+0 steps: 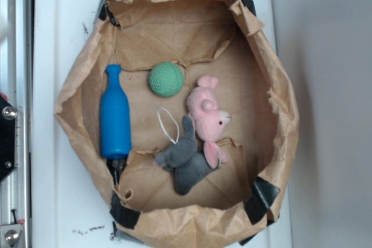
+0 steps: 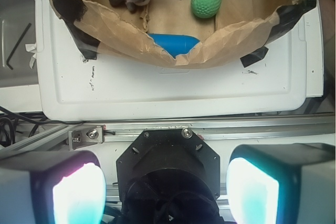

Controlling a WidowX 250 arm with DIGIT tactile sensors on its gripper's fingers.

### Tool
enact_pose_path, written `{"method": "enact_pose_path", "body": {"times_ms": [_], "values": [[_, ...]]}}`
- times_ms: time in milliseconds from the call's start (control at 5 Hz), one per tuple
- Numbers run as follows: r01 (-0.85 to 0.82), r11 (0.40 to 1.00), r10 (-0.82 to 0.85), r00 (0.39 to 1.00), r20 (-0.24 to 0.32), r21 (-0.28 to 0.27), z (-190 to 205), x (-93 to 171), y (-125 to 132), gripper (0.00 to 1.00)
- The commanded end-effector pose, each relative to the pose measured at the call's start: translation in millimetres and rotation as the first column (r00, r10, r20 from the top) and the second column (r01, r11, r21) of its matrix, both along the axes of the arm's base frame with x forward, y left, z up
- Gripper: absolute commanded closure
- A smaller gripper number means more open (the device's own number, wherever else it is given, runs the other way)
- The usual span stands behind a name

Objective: Grab the green ball.

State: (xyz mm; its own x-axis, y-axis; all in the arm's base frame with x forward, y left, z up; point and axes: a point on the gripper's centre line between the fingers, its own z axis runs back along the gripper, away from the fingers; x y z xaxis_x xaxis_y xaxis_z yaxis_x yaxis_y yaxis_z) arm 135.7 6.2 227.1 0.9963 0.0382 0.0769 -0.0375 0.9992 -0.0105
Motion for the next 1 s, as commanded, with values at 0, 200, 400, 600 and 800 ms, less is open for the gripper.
{"method": "enact_pose_path", "body": {"times_ms": [0,200,400,600,800], "values": [[0.047,0.999,-0.048,0.992,0.12,0.014,9,52,24,0.0],[0.127,0.991,-0.133,0.975,0.178,0.047,7,102,40,0.0],[0.195,0.977,-0.209,0.953,0.219,0.084,1,135,51,0.0],[0.215,0.973,-0.23,0.941,0.249,0.085,-12,164,68,0.0],[0.284,0.95,-0.31,0.912,0.27,0.131,-31,173,63,0.0]]}}
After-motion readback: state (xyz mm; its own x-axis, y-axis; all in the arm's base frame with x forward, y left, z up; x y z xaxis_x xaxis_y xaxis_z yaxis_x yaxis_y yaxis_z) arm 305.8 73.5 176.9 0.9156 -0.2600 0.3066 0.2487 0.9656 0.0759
